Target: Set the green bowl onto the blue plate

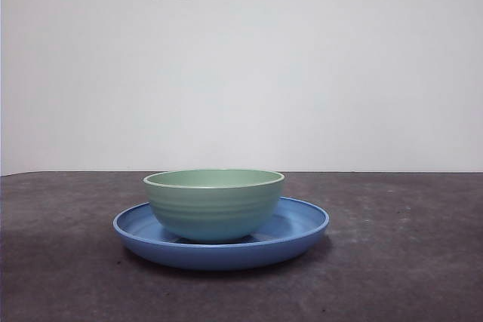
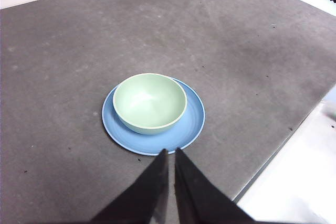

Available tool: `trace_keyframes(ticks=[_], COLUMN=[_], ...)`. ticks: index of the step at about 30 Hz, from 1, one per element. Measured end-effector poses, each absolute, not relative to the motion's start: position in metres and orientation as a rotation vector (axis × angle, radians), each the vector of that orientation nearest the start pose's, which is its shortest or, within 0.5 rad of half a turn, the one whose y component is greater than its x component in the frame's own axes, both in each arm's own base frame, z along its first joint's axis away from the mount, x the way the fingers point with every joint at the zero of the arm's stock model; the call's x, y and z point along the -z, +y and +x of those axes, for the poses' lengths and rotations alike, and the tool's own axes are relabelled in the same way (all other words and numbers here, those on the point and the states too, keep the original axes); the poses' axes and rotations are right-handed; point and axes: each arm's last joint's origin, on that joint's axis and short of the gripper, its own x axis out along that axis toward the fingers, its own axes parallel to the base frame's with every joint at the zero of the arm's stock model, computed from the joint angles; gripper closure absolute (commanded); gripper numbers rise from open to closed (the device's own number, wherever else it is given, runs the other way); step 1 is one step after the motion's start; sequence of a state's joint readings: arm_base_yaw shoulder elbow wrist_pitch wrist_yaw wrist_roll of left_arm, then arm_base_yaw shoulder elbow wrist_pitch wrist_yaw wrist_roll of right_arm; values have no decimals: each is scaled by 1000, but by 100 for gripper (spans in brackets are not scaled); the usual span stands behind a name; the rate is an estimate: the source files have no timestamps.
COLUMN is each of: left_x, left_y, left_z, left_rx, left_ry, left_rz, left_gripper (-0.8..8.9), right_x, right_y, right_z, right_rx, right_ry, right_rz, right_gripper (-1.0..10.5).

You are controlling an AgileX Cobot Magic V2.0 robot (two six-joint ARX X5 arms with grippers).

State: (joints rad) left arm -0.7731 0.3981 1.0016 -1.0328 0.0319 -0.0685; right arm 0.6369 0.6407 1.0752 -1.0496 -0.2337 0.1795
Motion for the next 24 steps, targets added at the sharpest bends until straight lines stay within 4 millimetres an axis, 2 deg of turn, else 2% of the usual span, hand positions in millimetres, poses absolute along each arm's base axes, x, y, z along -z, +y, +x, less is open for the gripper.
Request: trace_keyframes(ticks=[4,8,17,20,24], left_x=[-354,-354,-353,-340,-309], left_y=[-23,-21,-12,-9,-5], left_z=[23,24,37,52,69], left_rx=[770,682,292,167,88], left_ry=[438,439,386,307,212], left_rz=[94,74,-21,-50,-57], left_gripper=[794,794,794,794,794], right_x=[-364,-364,-364,-364,-364], right_y=[55,55,55,55,55], right_z=[63,64,64,64,64], right_rx=[-783,-783,-784,-784,-784], right_ry=[694,689,687,687,687], right_rz=[36,37,37,37,37], right_gripper=[912,911,912,912,912])
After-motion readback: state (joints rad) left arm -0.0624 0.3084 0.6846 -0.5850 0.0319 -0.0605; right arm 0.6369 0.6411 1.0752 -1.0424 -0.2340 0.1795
